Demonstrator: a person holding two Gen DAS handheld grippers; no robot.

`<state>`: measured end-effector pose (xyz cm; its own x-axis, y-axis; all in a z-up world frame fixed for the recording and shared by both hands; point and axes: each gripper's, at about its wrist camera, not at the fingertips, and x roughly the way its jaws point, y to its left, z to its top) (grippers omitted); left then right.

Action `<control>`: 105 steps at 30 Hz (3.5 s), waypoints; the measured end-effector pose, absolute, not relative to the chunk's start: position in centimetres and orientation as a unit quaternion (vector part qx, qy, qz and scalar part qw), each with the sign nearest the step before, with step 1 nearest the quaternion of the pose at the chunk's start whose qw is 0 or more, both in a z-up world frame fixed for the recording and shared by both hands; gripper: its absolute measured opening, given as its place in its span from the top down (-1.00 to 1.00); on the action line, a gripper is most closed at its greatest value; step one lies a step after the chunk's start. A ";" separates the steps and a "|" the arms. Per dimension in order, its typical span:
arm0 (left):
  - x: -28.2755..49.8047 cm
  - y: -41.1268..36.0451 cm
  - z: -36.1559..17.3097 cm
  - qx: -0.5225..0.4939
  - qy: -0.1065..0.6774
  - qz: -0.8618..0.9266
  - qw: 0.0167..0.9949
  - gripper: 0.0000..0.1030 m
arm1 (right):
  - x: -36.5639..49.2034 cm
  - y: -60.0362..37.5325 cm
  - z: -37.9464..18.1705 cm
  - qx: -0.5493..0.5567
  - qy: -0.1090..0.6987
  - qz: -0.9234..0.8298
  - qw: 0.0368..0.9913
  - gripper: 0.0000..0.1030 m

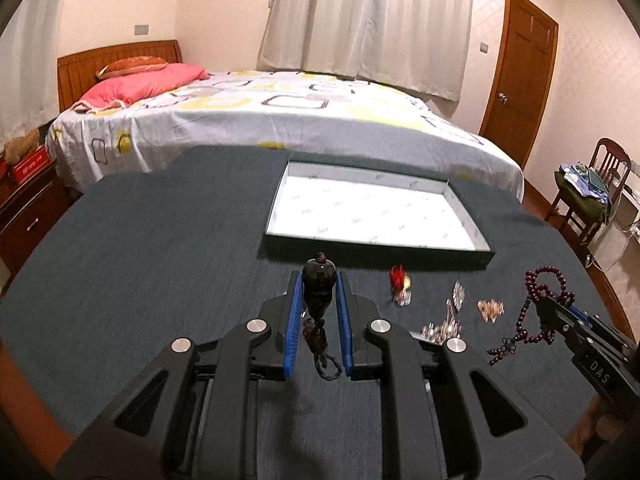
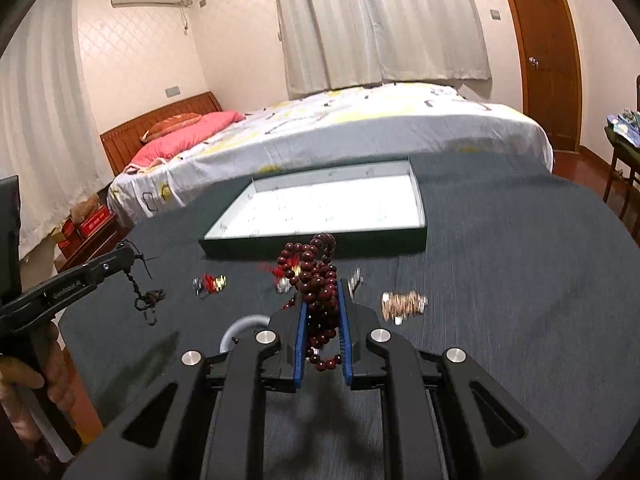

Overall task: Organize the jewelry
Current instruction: 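Carry pendant and beads into the white box and open both tools, then move the left tool to the white jade bangle and close on it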

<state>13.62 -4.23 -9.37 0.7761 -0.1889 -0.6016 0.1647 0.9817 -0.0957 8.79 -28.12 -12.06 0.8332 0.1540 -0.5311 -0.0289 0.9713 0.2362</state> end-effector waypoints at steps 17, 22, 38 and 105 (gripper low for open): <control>26.9 -11.0 -7.5 -0.012 0.285 -0.128 0.950 0.67 | 20.9 -30.3 -9.2 0.099 0.233 0.028 0.967 0.72; 31.9 -13.5 -11.7 0.002 0.332 -0.129 0.934 0.67 | 25.2 -31.0 -12.3 0.098 0.274 0.020 0.957 0.72; 35.8 -14.4 -19.1 0.024 0.424 -0.120 0.897 -0.02 | 29.2 -31.2 -18.6 0.088 0.384 -0.003 0.919 0.72; 14.7 -13.0 -20.8 0.043 0.419 -0.122 0.899 -0.69 | 6.9 -32.8 -17.1 0.101 0.302 -0.042 0.947 -0.34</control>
